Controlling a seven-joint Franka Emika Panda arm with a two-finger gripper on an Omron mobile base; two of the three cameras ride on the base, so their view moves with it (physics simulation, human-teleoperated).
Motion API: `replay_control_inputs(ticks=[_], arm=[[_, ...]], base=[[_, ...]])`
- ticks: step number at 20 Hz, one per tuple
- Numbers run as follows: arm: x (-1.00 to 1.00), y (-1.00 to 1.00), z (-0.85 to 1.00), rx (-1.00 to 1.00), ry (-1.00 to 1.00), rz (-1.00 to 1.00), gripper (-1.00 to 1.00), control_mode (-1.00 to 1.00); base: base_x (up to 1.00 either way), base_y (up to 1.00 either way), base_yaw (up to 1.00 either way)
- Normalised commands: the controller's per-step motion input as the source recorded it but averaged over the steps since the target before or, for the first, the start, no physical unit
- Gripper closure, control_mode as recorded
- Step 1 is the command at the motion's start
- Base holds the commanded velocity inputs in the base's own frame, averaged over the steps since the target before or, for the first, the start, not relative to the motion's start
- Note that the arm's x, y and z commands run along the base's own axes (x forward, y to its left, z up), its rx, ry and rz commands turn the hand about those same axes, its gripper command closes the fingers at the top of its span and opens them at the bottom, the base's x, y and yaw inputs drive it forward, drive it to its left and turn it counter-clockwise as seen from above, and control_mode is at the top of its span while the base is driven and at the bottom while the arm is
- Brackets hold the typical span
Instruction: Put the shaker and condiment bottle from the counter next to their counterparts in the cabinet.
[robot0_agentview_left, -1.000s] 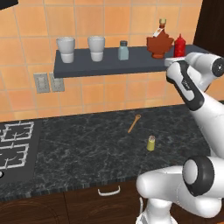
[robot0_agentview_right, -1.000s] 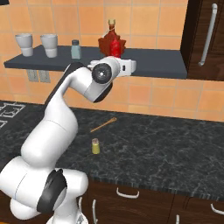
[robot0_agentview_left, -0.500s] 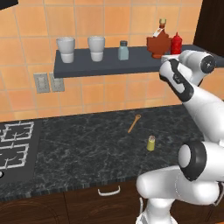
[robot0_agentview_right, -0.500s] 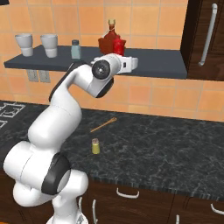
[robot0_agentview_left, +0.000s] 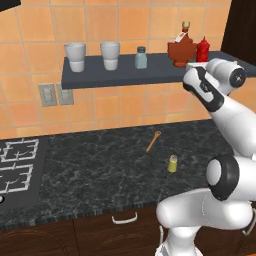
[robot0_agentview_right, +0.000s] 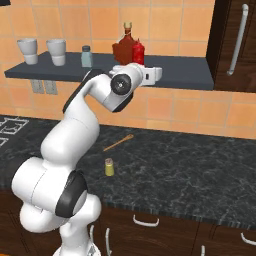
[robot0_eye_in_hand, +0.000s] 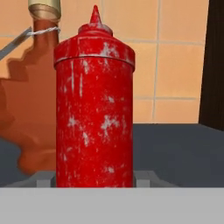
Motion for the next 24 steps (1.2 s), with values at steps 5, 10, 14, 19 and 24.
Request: replay_control_inputs(ticks=[5, 10, 14, 19, 24], arm=[[0.26, -0.17, -0.18, 0.0, 0.0, 0.0, 1.0, -1.0], [0.18, -0.12, -0.17, 0.0, 0.01, 0.0, 1.0, -1.0], [0.0, -0.09, -0.21, 0.0, 0.0, 0.0, -1.0, -1.0], [-0.17, -0.29, -0.08, 0.04, 0.01, -0.02, -1.0, -1.0], [-0.23, -0.18, 0.0, 0.12, 0.13, -0.05, -1.0, -1.0]], base=[[0.0, 0.0, 0.0], [0.0, 0.0, 0.0], [0.0, 0.0, 0.0], [0.0, 0.0, 0.0], [0.0, 0.0, 0.0]])
